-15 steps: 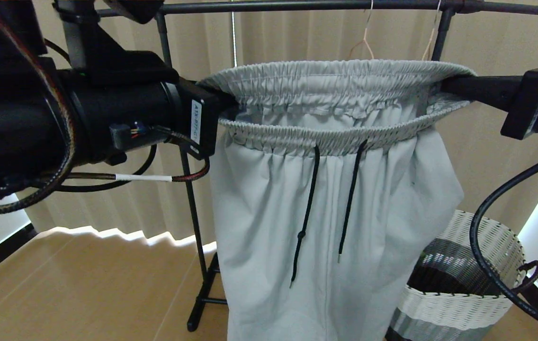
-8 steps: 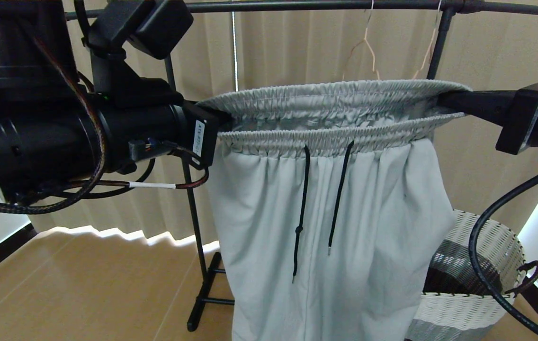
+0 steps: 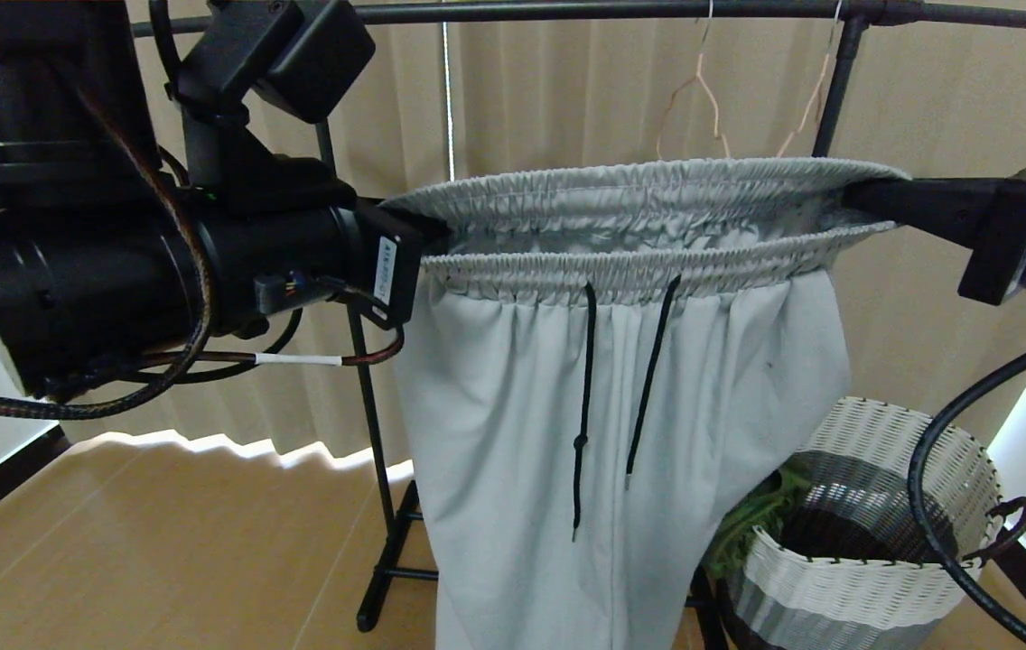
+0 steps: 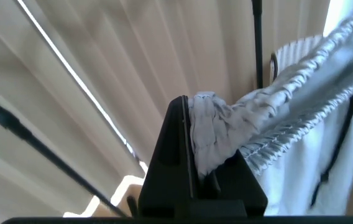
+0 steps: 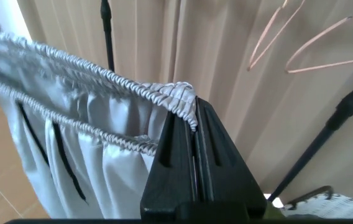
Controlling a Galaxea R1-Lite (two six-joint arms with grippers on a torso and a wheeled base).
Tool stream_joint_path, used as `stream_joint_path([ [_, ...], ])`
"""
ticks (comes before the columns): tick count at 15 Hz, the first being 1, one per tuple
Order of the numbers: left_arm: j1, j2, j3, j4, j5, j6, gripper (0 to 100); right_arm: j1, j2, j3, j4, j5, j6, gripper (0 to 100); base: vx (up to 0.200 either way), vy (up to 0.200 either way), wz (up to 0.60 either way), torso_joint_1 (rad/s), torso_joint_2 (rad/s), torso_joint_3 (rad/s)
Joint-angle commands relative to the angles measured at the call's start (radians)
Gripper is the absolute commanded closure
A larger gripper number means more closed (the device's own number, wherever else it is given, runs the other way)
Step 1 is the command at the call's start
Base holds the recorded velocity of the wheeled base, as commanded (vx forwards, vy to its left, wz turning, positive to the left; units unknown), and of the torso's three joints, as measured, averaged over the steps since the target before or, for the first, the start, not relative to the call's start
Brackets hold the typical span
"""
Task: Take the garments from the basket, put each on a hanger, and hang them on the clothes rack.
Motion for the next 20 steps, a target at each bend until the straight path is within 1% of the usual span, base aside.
stream_joint_path([
  [1,0.001,0.063,-0.043,-0.039,0.001,0.001,100,0.001,-0.077,0.033,0.010,0.001,-0.036,100,0.000,0.000,0.00,0.000,0.00,0.000],
  [4,0.000,0.162,-0.195,-0.052,0.001,0.000,100,0.011,-0.166,0.089,0.056,0.007,-0.039,100,0.000,0.000,0.00,0.000,0.00,0.000],
  [6,-0.002,0.208,-0.245,-0.050,0.006,0.000,100,0.048,-0.209,0.101,0.094,0.011,-0.037,100,0.000,0.000,0.00,0.000,0.00,0.000],
  [10,-0.003,0.218,-0.224,-0.050,0.007,-0.004,100,0.093,-0.234,0.149,0.093,0.011,-0.039,100,0.000,0.000,0.00,0.000,0.00,0.000],
  [12,-0.011,0.212,-0.213,-0.049,0.007,-0.004,100,0.093,-0.229,0.155,0.086,0.010,-0.037,100,0.000,0.000,0.00,0.000,0.00,0.000],
  [15,-0.014,0.159,-0.187,-0.024,0.007,-0.004,100,0.082,-0.221,0.153,0.085,0.004,-0.037,100,0.000,0.000,0.00,0.000,0.00,0.000],
  [16,-0.014,0.137,-0.179,0.000,0.007,-0.004,100,0.068,-0.208,0.145,0.083,0.002,-0.039,100,0.000,0.000,0.00,0.000,0.00,0.000],
  [18,-0.016,0.073,-0.170,0.077,0.004,-0.016,100,0.010,-0.142,0.112,0.057,0.004,-0.037,100,0.000,0.000,0.00,0.000,0.00,0.000],
  [20,-0.020,0.040,-0.167,0.123,0.001,-0.017,100,0.002,-0.091,0.096,0.013,0.004,-0.036,100,0.000,0.000,0.00,0.000,0.00,0.000],
])
